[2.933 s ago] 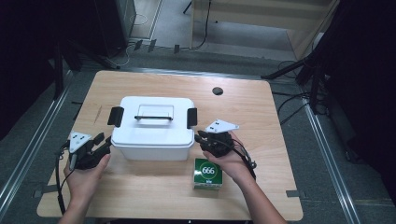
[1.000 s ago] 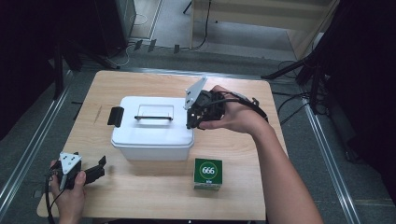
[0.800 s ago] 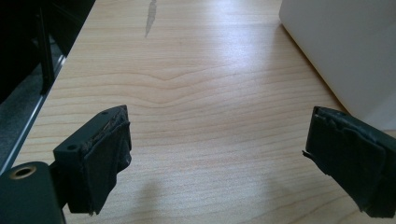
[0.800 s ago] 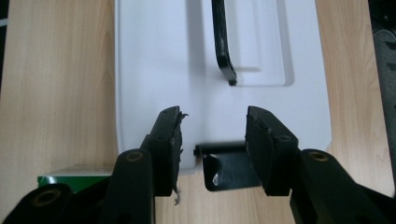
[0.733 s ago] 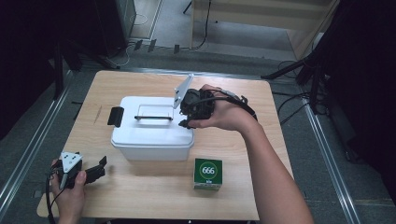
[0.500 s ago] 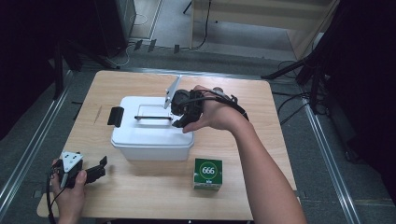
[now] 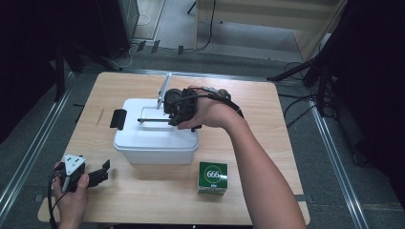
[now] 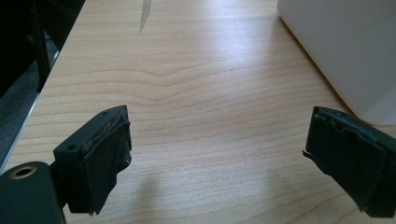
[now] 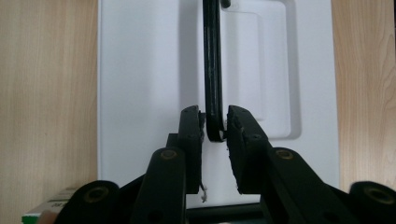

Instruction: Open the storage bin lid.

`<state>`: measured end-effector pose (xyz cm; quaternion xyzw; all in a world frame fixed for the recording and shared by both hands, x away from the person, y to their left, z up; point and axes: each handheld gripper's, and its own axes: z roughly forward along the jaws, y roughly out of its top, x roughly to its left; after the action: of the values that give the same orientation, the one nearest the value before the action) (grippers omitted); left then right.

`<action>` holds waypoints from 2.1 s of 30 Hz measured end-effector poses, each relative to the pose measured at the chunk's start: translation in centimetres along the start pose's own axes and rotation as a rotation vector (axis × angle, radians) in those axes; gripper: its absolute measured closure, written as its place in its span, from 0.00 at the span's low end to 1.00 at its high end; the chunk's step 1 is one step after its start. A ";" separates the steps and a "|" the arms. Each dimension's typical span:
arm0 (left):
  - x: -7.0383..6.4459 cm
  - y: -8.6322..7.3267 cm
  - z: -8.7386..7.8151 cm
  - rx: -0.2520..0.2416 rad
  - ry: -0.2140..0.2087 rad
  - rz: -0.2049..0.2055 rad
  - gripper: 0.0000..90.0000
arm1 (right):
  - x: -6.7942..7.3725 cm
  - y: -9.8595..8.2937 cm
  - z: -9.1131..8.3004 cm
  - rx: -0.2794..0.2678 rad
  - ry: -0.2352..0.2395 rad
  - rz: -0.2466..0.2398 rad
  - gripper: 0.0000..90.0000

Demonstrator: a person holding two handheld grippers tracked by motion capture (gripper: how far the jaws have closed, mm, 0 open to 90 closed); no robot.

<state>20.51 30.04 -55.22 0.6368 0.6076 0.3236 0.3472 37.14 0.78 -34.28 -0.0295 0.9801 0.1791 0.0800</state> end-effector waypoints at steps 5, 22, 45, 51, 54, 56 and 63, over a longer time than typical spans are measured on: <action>0.0 0.0 0.0 0.001 -0.008 0.000 0.08 | -0.5 0.7 0.3 0.019 -0.009 -0.019 0.91; 0.0 0.0 0.1 0.010 -0.024 0.013 0.08 | -1.3 2.5 1.2 0.112 -0.004 -0.034 0.95; 0.0 0.0 0.0 0.009 -0.032 0.016 0.08 | -1.3 2.8 -2.6 0.064 -0.080 -0.070 0.96; 0.0 0.0 0.0 0.006 -0.026 0.014 0.08 | -1.4 1.4 -4.1 0.052 -0.100 -0.053 0.96; 0.0 0.0 0.0 0.003 -0.023 0.014 0.08 | -1.6 0.5 -4.7 0.041 -0.106 -0.056 0.96; 0.0 0.0 0.0 0.000 -0.020 0.016 0.08 | -1.6 -0.2 -5.2 0.045 -0.115 -0.044 0.96; 0.0 -0.1 -0.2 -0.031 -0.018 0.006 0.08 | -1.6 -2.4 -6.9 0.037 -0.139 -0.005 0.95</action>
<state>20.27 30.07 -55.17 0.6361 0.5976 0.3283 0.3613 37.97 -3.83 -28.49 -0.0181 0.9753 0.1624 0.1487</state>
